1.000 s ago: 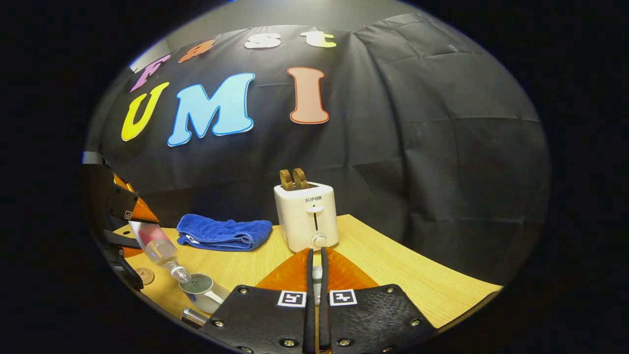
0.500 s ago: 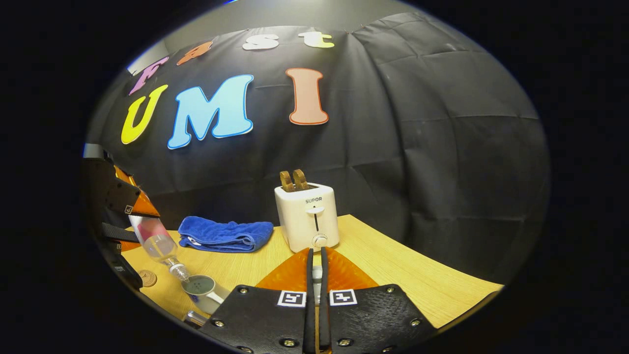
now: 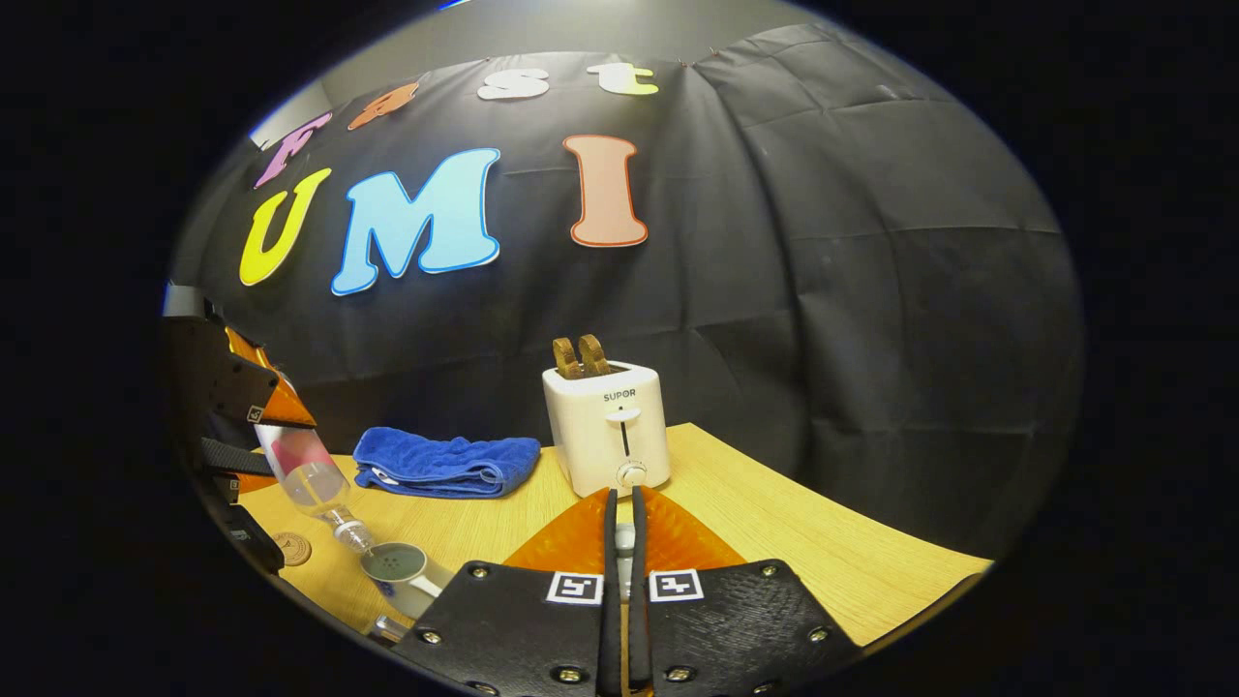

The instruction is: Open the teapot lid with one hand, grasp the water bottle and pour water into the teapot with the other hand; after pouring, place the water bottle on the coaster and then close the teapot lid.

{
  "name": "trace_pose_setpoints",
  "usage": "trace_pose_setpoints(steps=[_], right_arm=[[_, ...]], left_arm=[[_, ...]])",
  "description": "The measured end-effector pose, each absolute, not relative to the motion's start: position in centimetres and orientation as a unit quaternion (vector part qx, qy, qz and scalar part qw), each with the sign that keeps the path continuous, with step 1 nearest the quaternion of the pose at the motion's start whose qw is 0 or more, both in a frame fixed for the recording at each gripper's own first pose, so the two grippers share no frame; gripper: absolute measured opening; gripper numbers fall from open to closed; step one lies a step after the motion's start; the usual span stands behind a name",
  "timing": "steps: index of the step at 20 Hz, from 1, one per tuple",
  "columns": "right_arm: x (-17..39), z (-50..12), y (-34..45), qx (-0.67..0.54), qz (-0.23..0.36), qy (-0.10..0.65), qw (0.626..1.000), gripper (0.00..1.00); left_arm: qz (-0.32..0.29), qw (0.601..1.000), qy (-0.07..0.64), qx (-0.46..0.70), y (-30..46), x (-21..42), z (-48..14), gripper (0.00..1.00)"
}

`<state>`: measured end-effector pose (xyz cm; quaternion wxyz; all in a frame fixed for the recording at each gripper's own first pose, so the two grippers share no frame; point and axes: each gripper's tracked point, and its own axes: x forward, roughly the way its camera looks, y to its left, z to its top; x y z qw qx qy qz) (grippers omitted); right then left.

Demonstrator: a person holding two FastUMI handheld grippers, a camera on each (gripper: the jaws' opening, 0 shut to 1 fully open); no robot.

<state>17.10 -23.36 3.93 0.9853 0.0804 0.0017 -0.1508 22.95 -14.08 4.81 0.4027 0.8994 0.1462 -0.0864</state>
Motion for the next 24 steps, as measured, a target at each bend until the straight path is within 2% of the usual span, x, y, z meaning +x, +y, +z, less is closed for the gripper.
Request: trace_pose_setpoints(steps=[3,5,11,14,18,24], right_arm=[[17.2,3.9,-23.3,0.081,-0.15,0.003,0.985,0.03],[17.2,3.8,-23.1,0.081,-0.148,0.004,0.986,0.03],[17.3,3.8,-23.1,0.077,-0.149,0.004,0.986,0.03],[17.4,3.8,-23.0,0.077,-0.149,0.006,0.986,0.03],[17.6,3.6,-22.7,0.069,-0.149,0.01,0.986,0.03],[18.1,3.0,-21.9,0.059,-0.145,0.02,0.988,0.03]], left_arm=[[-0.092,0.408,0.147,0.896,-14.0,22.7,4.1,0.8],[-0.101,0.429,0.151,0.885,-13.8,22.7,3.5,0.8],[-0.122,0.532,0.181,0.818,-10.1,21.8,0.2,0.8],[-0.124,0.599,0.2,0.765,-7.5,21.1,-1.1,0.8],[-0.115,0.691,0.206,0.683,-4.2,20.2,-1.9,0.8],[-0.102,0.807,0.189,0.55,-1.6,18.8,-2.3,0.8]])
